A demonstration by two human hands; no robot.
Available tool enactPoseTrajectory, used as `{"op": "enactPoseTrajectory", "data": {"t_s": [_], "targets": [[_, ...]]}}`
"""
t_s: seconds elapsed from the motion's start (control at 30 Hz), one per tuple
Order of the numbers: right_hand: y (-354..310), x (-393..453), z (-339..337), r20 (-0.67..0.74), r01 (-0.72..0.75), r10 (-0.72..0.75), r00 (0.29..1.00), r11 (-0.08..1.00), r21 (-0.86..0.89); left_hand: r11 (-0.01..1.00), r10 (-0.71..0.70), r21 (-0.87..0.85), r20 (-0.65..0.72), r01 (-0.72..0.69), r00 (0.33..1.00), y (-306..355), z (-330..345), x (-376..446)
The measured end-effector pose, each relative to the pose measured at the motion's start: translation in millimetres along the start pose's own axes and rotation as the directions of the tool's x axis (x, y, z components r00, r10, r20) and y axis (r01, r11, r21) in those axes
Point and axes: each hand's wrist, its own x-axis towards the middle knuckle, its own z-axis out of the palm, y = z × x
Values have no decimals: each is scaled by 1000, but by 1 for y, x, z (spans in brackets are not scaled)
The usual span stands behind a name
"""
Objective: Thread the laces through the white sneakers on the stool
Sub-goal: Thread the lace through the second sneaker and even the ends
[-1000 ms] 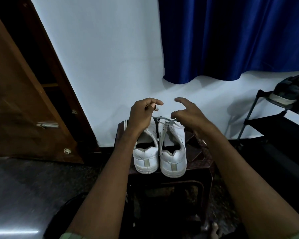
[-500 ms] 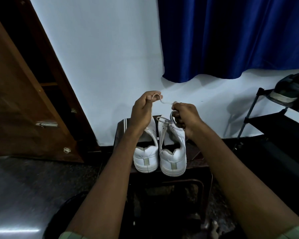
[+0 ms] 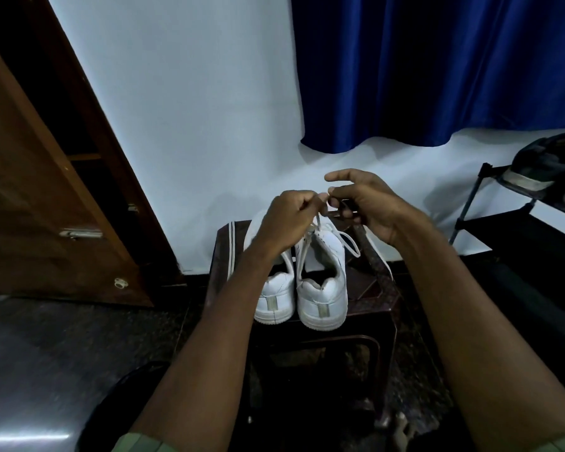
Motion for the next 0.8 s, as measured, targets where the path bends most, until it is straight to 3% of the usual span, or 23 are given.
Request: {"op": "enactPoseTrajectory", "data": {"t_s": [0.1, 0.2, 0.23, 0.3, 0.4, 0.47, 0.5, 0.6, 0.7, 0.73, 0.8], "targets": [[1, 0, -8, 5, 32, -32, 999, 999, 37, 986, -155, -87, -211, 140, 965, -3, -7, 5], [3, 2, -16, -25, 39, -38, 999, 998, 44, 911, -412, -184, -377, 368, 830, -25, -15, 8], [4, 3, -18, -31, 36, -35, 999, 998, 45, 901, -432, -165, -406, 400, 805, -29, -16, 6], [5, 2, -16, -24, 25, -24, 999, 999, 26, 942, -321, -53, -426, 330, 846, -28, -16, 4], [7, -1, -4, 3, 23, -22, 1000, 999, -27, 999, -29, 19, -178, 33, 984, -6, -13, 6], [9, -1, 2, 22, 28, -27, 999, 999, -21, 996, 21, 85, -21, -19, 1000, -3, -7, 8], [10, -1, 3, 30, 22, -21, 999, 1000, -16, 989, 3, 147, -12, -2, 1000, -5, -4, 7], [11, 0, 1, 26, 9, -10, 1000, 1000, 14, 945, -122, 281, -177, 169, 977, -9, -8, 5], [11, 1, -6, 26, -4, 3, 1000, 999, 36, 852, -325, 226, -479, 472, 815, -12, -23, 5], [12, 2, -7, 23, -13, 12, 1000, 999, 48, 834, -345, 204, -533, 513, 773, -16, -25, 5], [14, 4, -10, 9, -37, 37, 999, 996, 85, 873, -265, 226, -525, 433, 808, -20, -25, 4]]}}
